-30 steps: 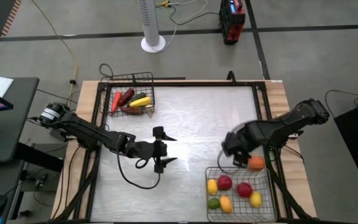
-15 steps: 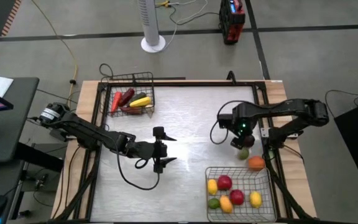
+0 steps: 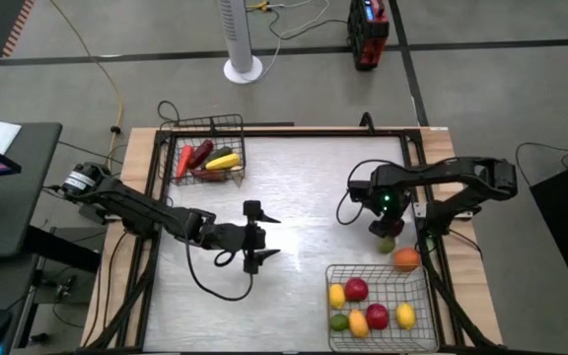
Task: Sort produce into baskets
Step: Put the apple into the gold wire basket
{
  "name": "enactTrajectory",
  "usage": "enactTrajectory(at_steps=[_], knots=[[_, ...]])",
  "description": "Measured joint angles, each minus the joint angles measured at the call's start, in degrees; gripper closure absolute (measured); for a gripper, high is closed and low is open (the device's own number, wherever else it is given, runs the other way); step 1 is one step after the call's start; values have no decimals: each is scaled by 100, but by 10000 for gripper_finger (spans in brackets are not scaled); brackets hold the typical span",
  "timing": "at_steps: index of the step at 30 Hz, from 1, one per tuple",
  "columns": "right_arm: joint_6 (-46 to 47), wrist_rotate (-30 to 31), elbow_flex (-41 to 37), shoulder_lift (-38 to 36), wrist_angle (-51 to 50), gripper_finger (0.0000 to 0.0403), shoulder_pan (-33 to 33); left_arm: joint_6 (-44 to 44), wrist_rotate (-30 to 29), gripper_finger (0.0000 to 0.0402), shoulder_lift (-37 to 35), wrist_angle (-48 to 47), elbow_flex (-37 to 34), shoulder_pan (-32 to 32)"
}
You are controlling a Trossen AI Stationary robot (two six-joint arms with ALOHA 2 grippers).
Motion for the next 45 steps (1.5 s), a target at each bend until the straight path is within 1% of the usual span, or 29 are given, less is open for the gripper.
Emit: enactTrajectory(at_steps=[3, 7, 14, 20, 25, 30, 36, 41, 45], knots=[[-29, 48, -39, 190, 235, 26, -4, -1, 61, 56, -2, 13, 1, 1], [-153, 63, -45, 474, 263, 34, -4, -2, 61, 56, -2, 2, 2, 7], [-423, 65, 7, 633, 294, 69, 22, 0, 109, 56, -2, -2, 2, 7], [-514, 73, 518, 359, 270, 71, 90, -4, 208, 56, -2, 0, 1, 7], [-480, -174, 1249, -93, 166, 70, 447, -143, 212, 56, -2, -27, 0, 4], [-202, -285, 1935, -687, 282, 70, 1097, -306, 213, 56, -2, -116, 2, 0], [397, -331, 2042, -1287, 992, 70, 2300, -413, 217, 56, -4, -200, 0, 0], [1297, -333, 2042, -1358, 1157, 70, 3476, -417, 208, 56, -4, -268, 0, -2], [2164, -345, 2042, -1208, 1247, 70, 4337, -349, 207, 56, -4, -231, 1, 0]])
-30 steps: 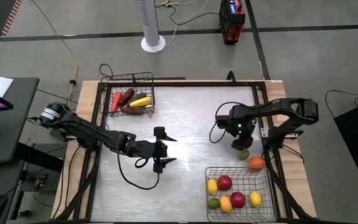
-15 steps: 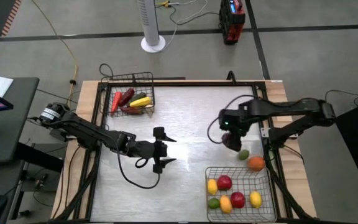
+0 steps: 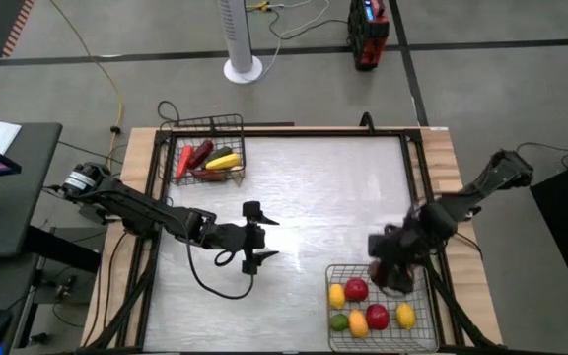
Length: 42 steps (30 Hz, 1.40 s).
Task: Sort produce into baskets
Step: Put the apple into the gold wire basket, then put the lime into the gold wire basket
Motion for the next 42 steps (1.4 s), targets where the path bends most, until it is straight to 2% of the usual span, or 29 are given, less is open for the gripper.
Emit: enactTrajectory(at_steps=[6, 13, 18, 21, 33, 42], knots=[[979, 285, -2, 409, -102, 57, 635, 224, -3, 56, 0, 94, -1, 37], [1502, 213, -4, 820, -183, 8, 680, 389, -5, 56, 0, 174, -1, 55], [1548, -180, 15, 868, -223, 13, 558, 430, 3, 56, 0, 172, -1, 53], [1538, -180, 230, 867, -455, 14, 514, 444, 27, 56, 0, 170, 1, 53], [962, 1056, 1123, 857, -1635, 14, 443, 446, 152, 56, 0, 168, -1, 53], [526, 1875, 1119, 859, -2512, 14, -278, 446, 193, 56, 0, 347, -1, 53]])
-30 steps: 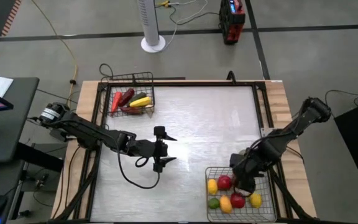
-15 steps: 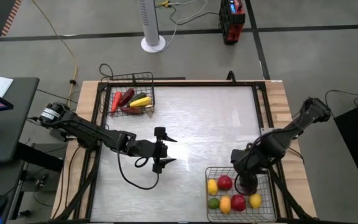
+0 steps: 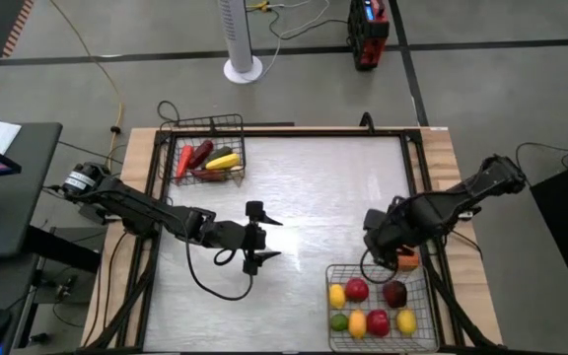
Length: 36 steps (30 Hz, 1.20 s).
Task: Sort produce into baskets
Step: Put the lime into the gold wire basket
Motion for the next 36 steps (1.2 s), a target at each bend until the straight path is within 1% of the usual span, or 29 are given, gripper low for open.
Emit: enactTrajectory(at_steps=[2, 8, 11, 13, 16, 20, 26, 31, 34, 36], knots=[[-219, 191, 0, -1, -77, 14, -195, -36, 0, 56, 0, 41, -14, 0], [-855, 728, 0, 2, -68, 14, -788, -60, -10, 56, 0, 1602, -879, 0], [-1063, 913, -15, 6, -22, 14, -1057, -64, -196, 56, 0, 2228, -1224, 9], [-1201, 906, -126, 7, 101, 14, -1274, -57, -305, 56, 0, 2524, -1376, 9], [-1348, 760, -409, 12, 403, 10, -1608, 52, -355, 56, 0, 2818, -1551, 11], [-1631, 531, -801, 13, 642, 5, -1957, 88, -355, 56, 0, 2801, -1598, 11], [-1589, 449, -1291, 13, 794, 7, -2231, 84, -354, 56, 0, 2772, -1598, 11], [-1250, -208, -1865, 20, 1222, 5, -2328, 40, -354, 56, 0, 2687, -1598, 11], [-1085, -621, -2153, 11, 1300, 5, -2325, 64, -354, 56, 0, 2667, -1598, 24], [-960, -788, -2281, 13, 1348, 5, -2325, 68, -354, 56, 0, 2667, -1597, 24]])
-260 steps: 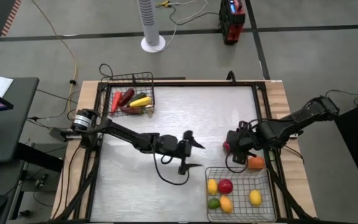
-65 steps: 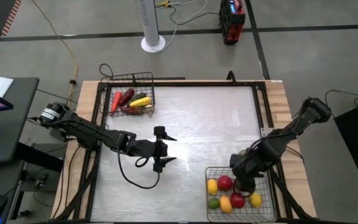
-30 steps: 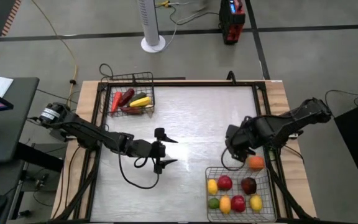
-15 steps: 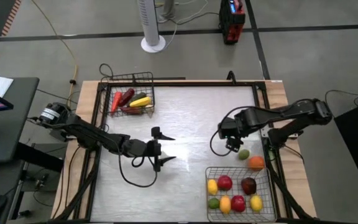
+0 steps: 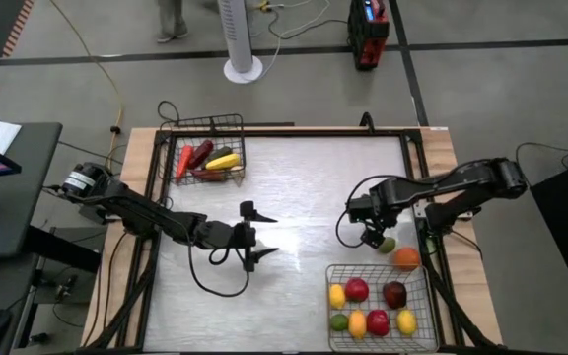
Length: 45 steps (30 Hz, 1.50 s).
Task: Sort produce into baskets
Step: Put the lime into the gold wire basket
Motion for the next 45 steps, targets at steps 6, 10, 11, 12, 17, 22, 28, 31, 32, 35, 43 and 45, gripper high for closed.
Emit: enactTrajectory(at_steps=[6, 10, 11, 12, 17, 22, 28, 31, 32, 35, 43, 45], knots=[[470, -264, -279, -1, 58, 5, 2, 190, 0, 56, 0, 5, 1, 17], [787, -417, -554, -2, 370, 5, 2, 214, 1, 56, 0, 9, 1, 91], [821, -513, -634, -2, 491, 5, 4, 207, 0, 56, 0, 9, 1, 109], [836, -599, -700, -2, 618, 5, 17, 191, 0, 56, 0, 9, 1, 124], [975, -856, -946, -2, 861, 5, 180, 188, 11, 56, 0, -7, 3, 138], [1084, -944, -1011, -2, 924, 5, 375, 177, 15, 56, 2, -11, 3, 138], [1077, -811, -1011, 84, 1170, 5, 507, 163, 15, 56, 2, -20, 3, 138], [993, -811, -1011, 286, 1216, 5, 535, 153, 20, 56, 2, -24, 3, 138], [933, -809, -1013, 365, 1206, 5, 544, 153, 22, 56, 2, -26, 3, 138], [820, -811, -1016, 611, 1198, 5, 546, 149, 31, 56, 2, -43, 3, 138], [644, -817, -1016, 954, 1155, 7, 545, 119, 31, 56, 4, -90, 3, 138], [627, -823, -1016, 943, 1160, 15, 544, 120, 28, 56, 4, -86, 3, 138]])
